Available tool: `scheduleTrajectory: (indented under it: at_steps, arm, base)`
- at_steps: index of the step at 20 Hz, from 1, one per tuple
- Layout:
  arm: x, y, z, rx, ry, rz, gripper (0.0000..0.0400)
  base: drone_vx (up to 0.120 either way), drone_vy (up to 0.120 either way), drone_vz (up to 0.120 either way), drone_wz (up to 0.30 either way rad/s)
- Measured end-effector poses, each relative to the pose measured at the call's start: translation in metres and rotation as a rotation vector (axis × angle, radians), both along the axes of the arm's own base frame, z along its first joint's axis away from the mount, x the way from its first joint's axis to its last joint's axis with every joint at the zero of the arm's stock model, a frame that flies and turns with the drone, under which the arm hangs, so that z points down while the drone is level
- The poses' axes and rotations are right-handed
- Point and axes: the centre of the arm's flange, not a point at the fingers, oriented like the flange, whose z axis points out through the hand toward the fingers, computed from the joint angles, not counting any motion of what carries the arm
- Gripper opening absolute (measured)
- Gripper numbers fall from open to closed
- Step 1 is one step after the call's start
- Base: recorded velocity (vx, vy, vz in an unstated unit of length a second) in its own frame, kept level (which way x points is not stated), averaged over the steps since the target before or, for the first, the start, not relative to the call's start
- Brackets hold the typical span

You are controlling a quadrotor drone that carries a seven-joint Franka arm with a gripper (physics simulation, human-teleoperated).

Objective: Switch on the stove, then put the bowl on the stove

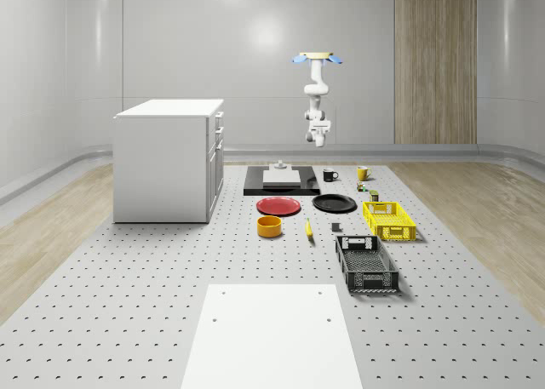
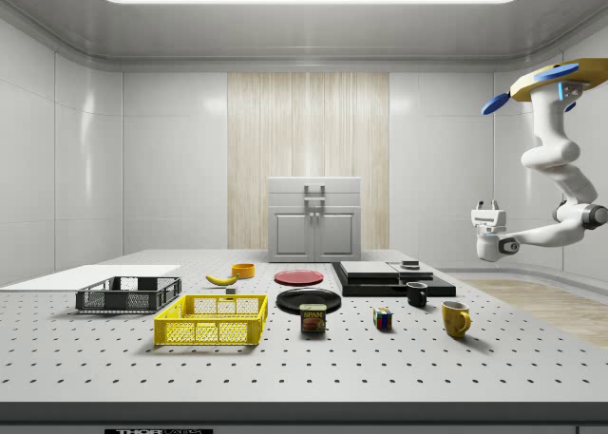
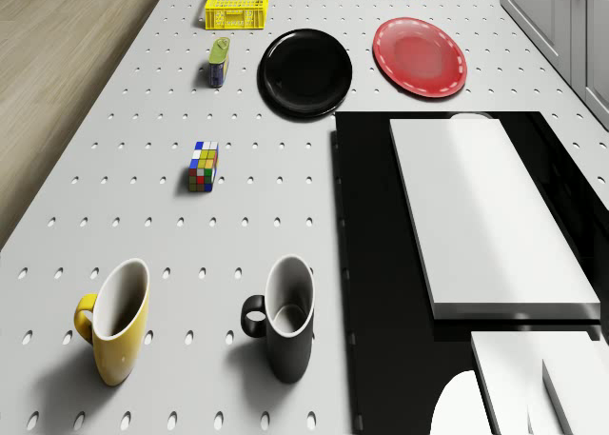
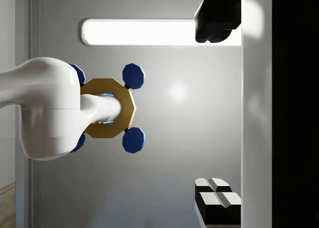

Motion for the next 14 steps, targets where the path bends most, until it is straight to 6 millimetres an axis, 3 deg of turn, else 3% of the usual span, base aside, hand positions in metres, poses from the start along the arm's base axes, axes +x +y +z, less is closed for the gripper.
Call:
scheduleTrajectory:
  at_steps: [4, 10, 14]
  arm:
    - [0.001, 0.000, 0.011, 0.000, -0.003, 0.000, 0.0400]
    - [0.001, 0.000, 0.017, 0.000, -0.008, 0.000, 0.0400]
    - [0.001, 0.000, 0.018, 0.000, -0.011, 0.000, 0.0400]
  base:
    - [0.120, -0.120, 0.000, 0.000]
    - [0.013, -0.120, 0.000, 0.000]
    - [0.120, -0.120, 0.000, 0.000]
